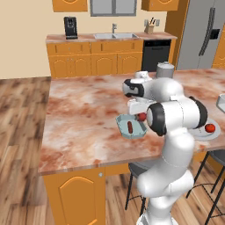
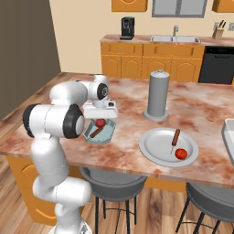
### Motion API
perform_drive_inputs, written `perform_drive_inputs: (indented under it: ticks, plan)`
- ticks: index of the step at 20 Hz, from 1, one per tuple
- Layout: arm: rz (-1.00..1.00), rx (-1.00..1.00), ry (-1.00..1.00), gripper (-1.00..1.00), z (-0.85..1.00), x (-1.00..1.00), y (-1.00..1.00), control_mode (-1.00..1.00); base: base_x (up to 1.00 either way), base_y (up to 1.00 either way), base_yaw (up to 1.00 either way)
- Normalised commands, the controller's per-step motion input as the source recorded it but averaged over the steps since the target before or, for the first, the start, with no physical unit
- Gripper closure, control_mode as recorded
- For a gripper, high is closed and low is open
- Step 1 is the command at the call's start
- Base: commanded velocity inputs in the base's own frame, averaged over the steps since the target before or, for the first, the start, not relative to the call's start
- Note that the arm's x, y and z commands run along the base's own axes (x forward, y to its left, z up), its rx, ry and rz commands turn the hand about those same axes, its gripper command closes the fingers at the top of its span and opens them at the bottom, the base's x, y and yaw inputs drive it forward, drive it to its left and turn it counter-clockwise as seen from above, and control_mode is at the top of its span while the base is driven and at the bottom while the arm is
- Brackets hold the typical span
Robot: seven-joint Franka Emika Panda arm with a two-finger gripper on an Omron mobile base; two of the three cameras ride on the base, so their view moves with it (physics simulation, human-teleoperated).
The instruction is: Place one cooked food and one vegetable from the large plate to each tupperware container.
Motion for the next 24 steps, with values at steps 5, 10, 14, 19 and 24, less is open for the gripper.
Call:
perform_drive_inputs:
  ticks: [5, 10, 14, 19, 24]
  plan:
    - [0.00, 0.00, 0.03, 1.00, -0.49, 0.46, 0.20, -1.00, 0.00, 0.00, 0.00]
    - [0.00, 0.00, 0.14, 1.00, -0.53, 0.62, -0.39, -1.00, 0.00, 0.00, 0.00]
    - [0.00, 0.00, 0.00, 1.00, -0.28, 0.17, 0.11, -1.00, 0.00, 0.00, 0.00]
    - [0.00, 0.00, 0.00, 1.00, -0.28, 0.15, 0.18, -1.00, 0.00, 0.00, 0.00]
    - [0.00, 0.00, 0.00, 1.00, -0.14, 0.02, 0.00, -1.00, 0.00, 0.00, 0.00]
